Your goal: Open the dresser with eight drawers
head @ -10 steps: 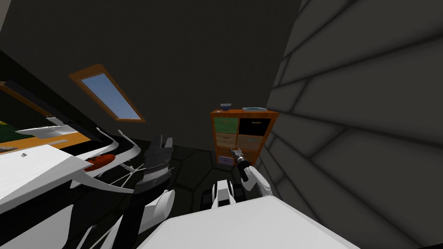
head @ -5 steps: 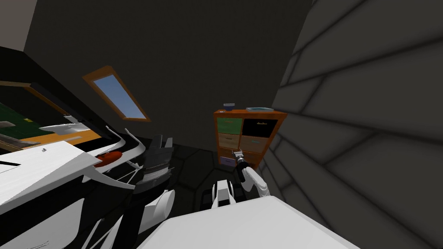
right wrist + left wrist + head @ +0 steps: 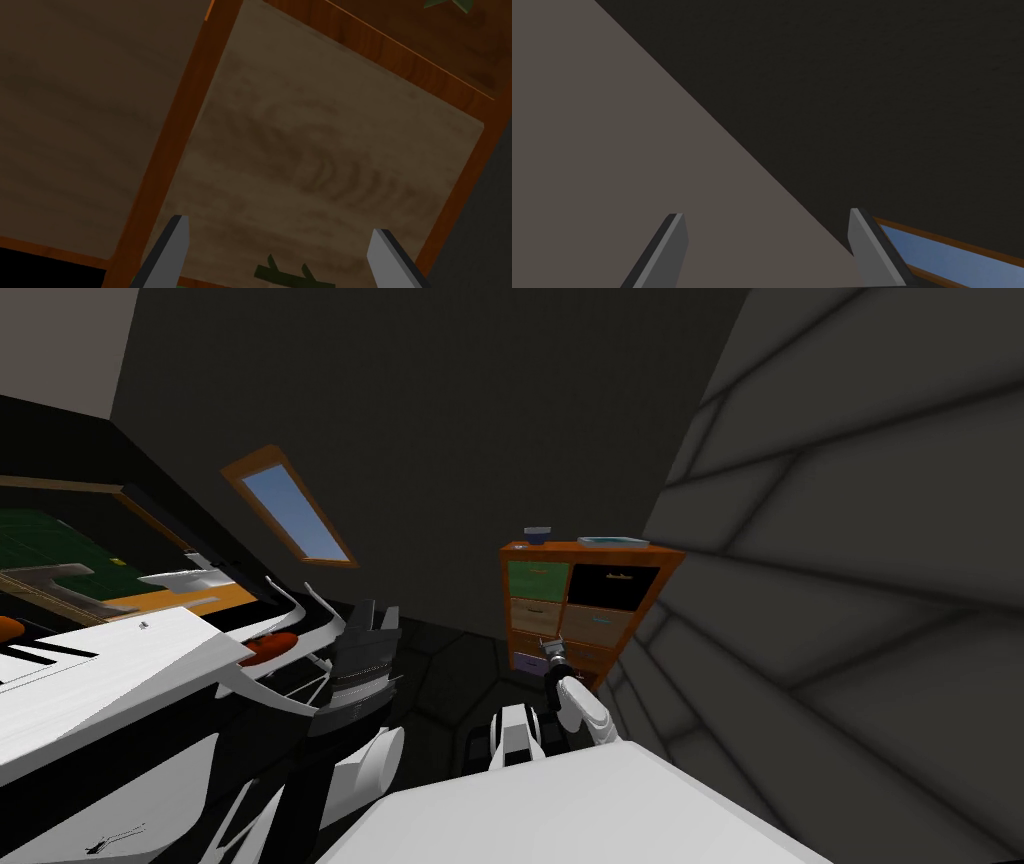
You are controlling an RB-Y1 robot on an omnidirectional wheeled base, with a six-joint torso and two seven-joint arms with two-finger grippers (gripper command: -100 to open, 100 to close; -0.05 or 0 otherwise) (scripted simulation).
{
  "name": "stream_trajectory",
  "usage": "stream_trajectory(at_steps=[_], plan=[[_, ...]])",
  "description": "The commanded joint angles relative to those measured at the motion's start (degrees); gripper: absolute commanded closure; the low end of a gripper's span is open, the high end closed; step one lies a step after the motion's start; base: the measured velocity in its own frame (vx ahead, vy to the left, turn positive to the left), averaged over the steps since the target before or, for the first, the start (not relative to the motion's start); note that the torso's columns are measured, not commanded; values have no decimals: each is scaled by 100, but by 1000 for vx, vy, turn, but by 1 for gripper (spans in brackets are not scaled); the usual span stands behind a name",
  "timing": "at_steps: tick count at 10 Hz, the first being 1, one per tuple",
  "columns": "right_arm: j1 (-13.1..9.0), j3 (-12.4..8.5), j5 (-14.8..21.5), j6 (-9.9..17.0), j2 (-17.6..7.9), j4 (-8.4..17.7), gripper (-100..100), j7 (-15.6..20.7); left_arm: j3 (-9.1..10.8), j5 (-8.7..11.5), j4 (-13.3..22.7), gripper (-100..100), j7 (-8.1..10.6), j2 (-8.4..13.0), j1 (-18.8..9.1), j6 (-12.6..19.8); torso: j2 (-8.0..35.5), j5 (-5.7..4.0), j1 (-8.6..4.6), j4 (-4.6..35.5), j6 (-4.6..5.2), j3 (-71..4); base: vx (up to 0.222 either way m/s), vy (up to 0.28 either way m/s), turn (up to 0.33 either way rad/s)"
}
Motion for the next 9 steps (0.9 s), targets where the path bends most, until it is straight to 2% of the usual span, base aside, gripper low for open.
stream_trajectory(at_steps=[1,2,3,4,5,6,7,8,9], plan=[[-137,154,414,423,-37,325,-100,182,0,0,0,0,0,0,0,0,3,0,-1,1,1,1,37,28,95],[-137,154,564,491,-37,325,-100,182,0,0,0,0,0,0,0,0,1,0,0,0,-1,1,30,23,39],[-223,251,750,701,-71,530,-100,296,0,0,0,0,0,0,0,0,3,0,-3,1,2,1,36,34,70],[-223,251,862,760,-71,530,-100,296,0,0,0,0,0,0,0,0,0,0,1,0,0,0,32,26,40],[-305,345,1063,984,-108,728,-100,405,0,0,0,0,0,0,0,0,2,0,-2,0,1,1,29,22,93],[-305,345,1151,1019,-108,728,-100,405,0,0,0,0,0,0,0,0,2,-1,-3,1,0,1,29,14,37],[-385,436,1369,1249,-149,917,-100,510,0,0,0,0,0,0,0,0,2,-1,-6,0,2,1,39,23,67],[-385,436,1428,1268,-149,917,-100,510,0,0,0,0,0,0,0,0,-1,0,-1,0,0,-1,35,21,39],[-459,522,1639,1503,-196,1095,-100,610,0,0,0,0,0,0,0,0,1,0,-1,0,1,0,32,29,70]])
